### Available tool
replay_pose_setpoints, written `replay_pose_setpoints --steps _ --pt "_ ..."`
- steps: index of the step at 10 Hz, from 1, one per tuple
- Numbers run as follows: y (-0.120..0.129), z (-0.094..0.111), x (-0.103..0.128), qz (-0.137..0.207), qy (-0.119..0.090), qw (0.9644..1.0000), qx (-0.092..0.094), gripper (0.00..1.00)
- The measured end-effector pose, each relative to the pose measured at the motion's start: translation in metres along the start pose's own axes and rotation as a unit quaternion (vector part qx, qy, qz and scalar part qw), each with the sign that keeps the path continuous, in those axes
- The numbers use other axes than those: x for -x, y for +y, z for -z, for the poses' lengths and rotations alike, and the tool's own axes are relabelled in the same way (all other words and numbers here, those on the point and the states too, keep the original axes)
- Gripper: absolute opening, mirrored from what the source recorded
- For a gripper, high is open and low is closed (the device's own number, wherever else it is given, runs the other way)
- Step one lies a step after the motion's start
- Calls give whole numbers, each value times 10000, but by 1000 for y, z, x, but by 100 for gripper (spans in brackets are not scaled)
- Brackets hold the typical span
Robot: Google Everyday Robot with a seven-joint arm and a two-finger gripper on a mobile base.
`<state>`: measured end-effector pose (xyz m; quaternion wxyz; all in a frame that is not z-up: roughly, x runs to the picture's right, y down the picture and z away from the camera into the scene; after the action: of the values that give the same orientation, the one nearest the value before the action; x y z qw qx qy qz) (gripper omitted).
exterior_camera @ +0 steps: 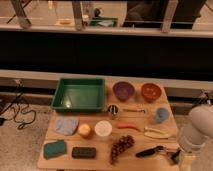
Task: Wipe table surface with brush
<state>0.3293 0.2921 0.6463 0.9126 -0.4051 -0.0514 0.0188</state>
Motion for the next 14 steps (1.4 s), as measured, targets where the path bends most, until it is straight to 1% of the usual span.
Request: replay_pose_setpoints --steps 2,5,8,10,14 --pt "0 -6 3 97 17 9999 28 80" --pt "-7 -12 11 237 -9 9997 23 80" --pt "-11 -20 5 224 3 9997 81 80" --pt "-7 -25 -3 219 71 9996 139 80" --pt "-7 -26 -3 212 86 9996 153 80"
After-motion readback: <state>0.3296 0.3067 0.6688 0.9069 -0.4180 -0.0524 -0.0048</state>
